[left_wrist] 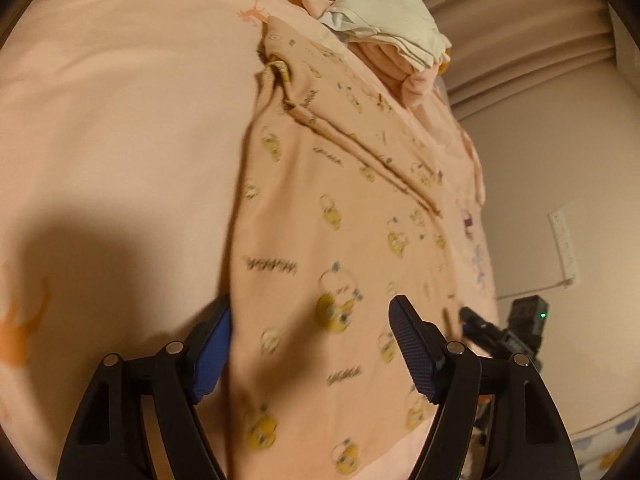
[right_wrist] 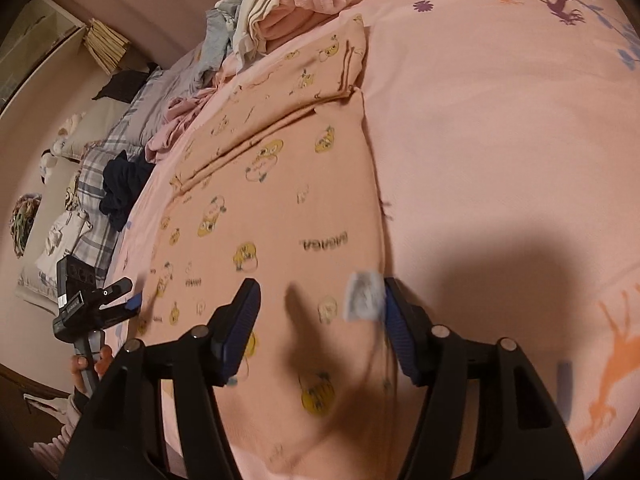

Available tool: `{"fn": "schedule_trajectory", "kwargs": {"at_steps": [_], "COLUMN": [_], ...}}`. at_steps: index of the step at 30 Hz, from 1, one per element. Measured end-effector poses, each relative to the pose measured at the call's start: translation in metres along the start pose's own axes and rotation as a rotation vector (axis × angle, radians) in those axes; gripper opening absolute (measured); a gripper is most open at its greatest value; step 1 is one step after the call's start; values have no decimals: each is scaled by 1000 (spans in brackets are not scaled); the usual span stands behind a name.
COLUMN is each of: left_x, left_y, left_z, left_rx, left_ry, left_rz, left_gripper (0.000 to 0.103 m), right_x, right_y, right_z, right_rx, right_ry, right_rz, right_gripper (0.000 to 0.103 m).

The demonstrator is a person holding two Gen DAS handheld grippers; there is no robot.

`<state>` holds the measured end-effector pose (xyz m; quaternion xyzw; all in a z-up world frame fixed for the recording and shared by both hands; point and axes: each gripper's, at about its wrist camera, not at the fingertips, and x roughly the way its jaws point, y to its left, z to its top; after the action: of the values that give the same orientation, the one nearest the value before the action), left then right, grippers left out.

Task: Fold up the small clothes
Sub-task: 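Grasp the shirt hem corner with the right gripper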

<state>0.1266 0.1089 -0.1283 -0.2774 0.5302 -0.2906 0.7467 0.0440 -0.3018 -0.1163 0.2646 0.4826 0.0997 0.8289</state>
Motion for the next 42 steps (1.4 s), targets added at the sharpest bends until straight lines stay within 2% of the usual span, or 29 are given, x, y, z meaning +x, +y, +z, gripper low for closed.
{"fn": "schedule_trajectory", "kwargs": {"at_steps": [6,11,16,20,24,29,34,36,39,42], "left_x": [13,13,7,0,-6,-8,-5,-5,-6,-6], "left_y": [-6,-11,-16,-19,-19,-20,-20,-22,-24,-24], "left_z": [13,3,-20,-39,-54,-59,-58,-60,-62,-63], "left_rx": [6,29,65,71,65,55,22,22,28,37], "left_ry": [6,10,26,38,39,28,9,-2,-12,-14], "left_rz": [-27,-25,-19,-31,-28,-23,-1,11,30,62], "left_gripper": [74,74,74,74,74,74,74,73,70,61], "right_x": [15,22,15,6,-3,-8,-4,-3,-4,-5], "right_y": [1,-2,1,4,0,2,6,5,3,-3], "right_z": [19,27,12,-12,-31,-45,-42,-42,-44,-45], "right_rx": [23,59,38,13,50,74,75,86,93,122], "right_ry": [-15,-26,-4,23,38,27,26,17,0,-9], "right_rz": [48,96,116,135,175,179,158,150,121,111], "right_gripper": [63,63,62,60,59,59,59,56,45,32]}}
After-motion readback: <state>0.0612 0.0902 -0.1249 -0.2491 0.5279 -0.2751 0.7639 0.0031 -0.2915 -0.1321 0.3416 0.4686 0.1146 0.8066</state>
